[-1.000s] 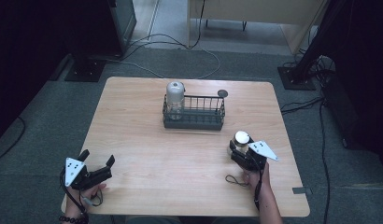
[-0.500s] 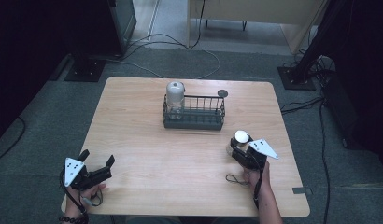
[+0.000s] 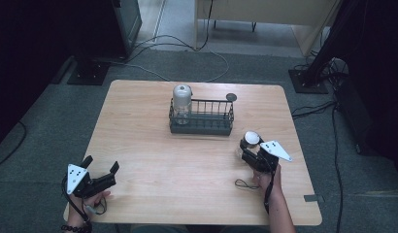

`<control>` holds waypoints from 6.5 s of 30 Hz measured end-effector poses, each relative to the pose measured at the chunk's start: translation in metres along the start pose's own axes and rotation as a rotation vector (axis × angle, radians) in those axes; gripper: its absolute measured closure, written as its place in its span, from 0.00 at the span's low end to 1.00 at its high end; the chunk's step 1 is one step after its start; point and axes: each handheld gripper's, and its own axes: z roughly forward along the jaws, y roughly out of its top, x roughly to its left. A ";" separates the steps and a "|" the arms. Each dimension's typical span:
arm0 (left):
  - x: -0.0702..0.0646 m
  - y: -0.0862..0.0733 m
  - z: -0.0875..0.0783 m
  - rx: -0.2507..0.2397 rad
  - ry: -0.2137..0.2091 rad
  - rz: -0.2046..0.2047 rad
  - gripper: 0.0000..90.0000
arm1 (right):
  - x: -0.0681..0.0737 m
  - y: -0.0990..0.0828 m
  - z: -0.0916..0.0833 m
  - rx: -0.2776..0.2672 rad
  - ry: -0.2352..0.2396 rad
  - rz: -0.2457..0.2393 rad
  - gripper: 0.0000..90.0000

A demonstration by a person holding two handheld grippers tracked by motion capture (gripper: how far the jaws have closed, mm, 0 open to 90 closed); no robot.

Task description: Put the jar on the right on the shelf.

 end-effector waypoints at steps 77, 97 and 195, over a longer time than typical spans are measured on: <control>0.001 0.000 0.000 -0.006 -0.020 -0.006 0.00 | 0.042 0.095 0.038 -0.058 0.048 -0.044 0.41; 0.002 0.000 -0.001 -0.008 -0.023 -0.008 0.00 | 0.047 0.114 0.052 -0.070 0.052 -0.039 0.41; 0.001 0.000 -0.001 -0.010 -0.033 -0.001 0.00 | 0.015 0.035 0.086 -0.008 0.048 0.058 0.01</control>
